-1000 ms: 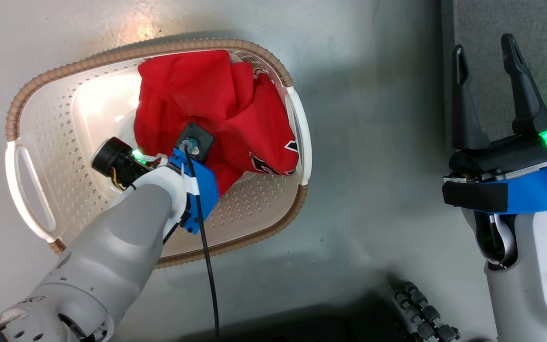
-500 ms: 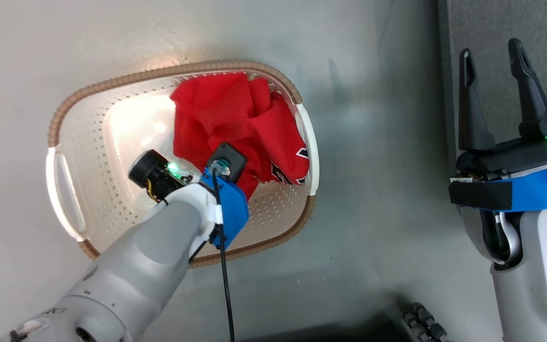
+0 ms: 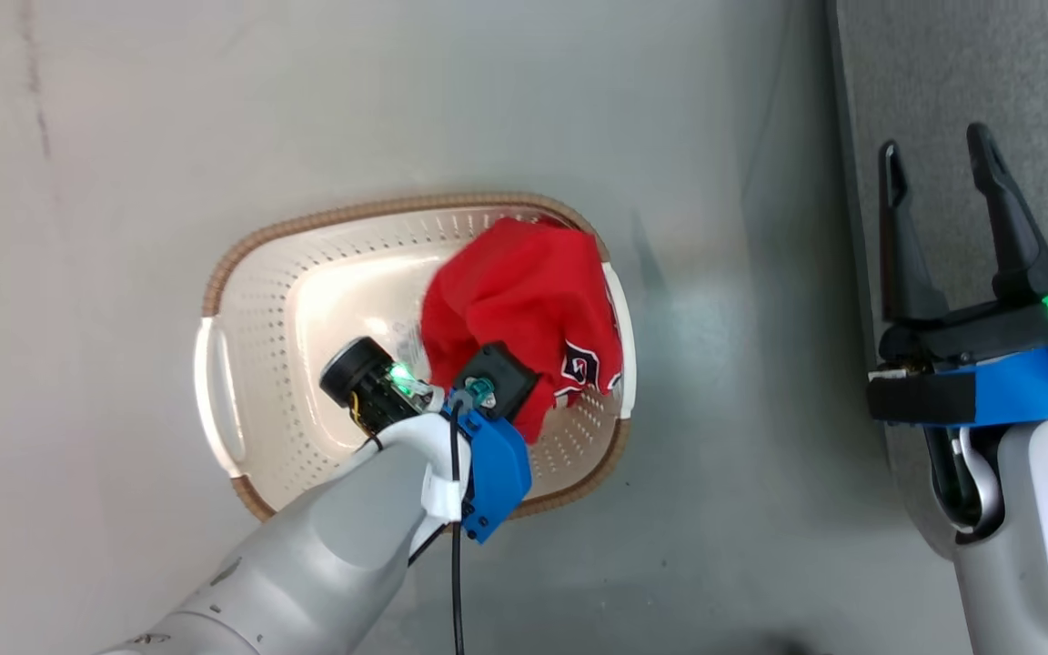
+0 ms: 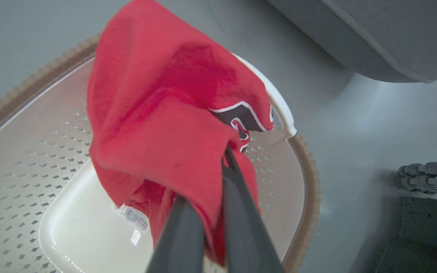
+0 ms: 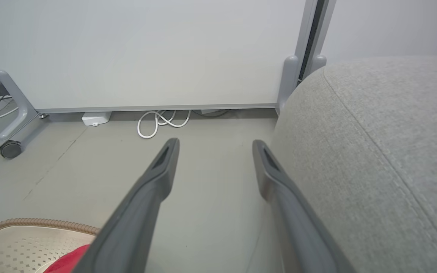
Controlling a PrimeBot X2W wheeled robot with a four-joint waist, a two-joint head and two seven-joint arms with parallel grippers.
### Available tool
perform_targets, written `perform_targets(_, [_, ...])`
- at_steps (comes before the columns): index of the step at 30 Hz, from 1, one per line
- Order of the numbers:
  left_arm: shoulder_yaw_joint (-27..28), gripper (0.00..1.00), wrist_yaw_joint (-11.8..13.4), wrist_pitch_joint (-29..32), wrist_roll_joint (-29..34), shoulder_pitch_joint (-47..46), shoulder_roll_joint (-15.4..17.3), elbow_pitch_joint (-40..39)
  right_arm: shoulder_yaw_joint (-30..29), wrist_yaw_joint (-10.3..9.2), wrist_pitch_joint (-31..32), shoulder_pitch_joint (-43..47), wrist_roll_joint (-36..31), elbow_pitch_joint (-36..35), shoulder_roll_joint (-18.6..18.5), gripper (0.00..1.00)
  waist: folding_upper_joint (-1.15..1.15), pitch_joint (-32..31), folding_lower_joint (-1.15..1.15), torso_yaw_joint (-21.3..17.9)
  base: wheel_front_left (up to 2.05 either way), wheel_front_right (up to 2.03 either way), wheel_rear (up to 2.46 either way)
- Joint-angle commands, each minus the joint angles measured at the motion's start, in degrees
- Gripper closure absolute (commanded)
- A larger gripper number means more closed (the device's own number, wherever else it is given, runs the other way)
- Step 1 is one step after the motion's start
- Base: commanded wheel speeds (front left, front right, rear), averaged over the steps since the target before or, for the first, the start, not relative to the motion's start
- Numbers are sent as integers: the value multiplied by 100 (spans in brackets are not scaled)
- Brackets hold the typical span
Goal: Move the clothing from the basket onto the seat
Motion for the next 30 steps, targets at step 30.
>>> perform_targets(30, [908, 100, -5, -660, 490, 491, 180, -1444, -89, 1, -6, 1020, 32, 474, -39, 0, 0, -2381, 0, 667, 0, 0, 0])
